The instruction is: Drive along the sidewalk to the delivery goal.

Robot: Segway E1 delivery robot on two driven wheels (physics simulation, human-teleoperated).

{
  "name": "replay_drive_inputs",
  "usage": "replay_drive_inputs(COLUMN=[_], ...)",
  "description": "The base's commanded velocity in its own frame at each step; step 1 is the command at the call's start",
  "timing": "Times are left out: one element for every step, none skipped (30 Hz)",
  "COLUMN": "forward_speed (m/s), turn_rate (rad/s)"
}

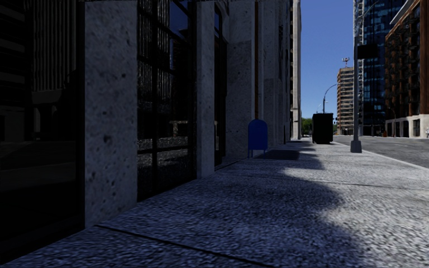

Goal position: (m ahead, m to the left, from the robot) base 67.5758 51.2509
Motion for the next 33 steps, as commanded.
replay_drive_inputs(forward_speed=[1.25,1.25,1.25,1.25,2.00,2.00,2.00,2.00,2.00,2.00,2.00,2.00,2.00,2.00,2.00,2.00,2.00,2.00,2.00,2.00,2.00,2.00,2.00,2.00,2.00,2.00,2.00,2.00,2.00,2.00,2.00,2.00,2.00], turn_rate=[-0.68,-0.67,-0.66,-0.66,-0.65,-0.65,-0.64,-0.63,-0.62,-0.62,-0.61,-0.57,-0.53,-0.53,-0.51,-0.51,-0.42,-0.38,0.00,0.00,0.00,0.00,0.00,0.00,0.00,0.00,0.00,0.00,0.00,0.00,0.00,0.00,-0.01])
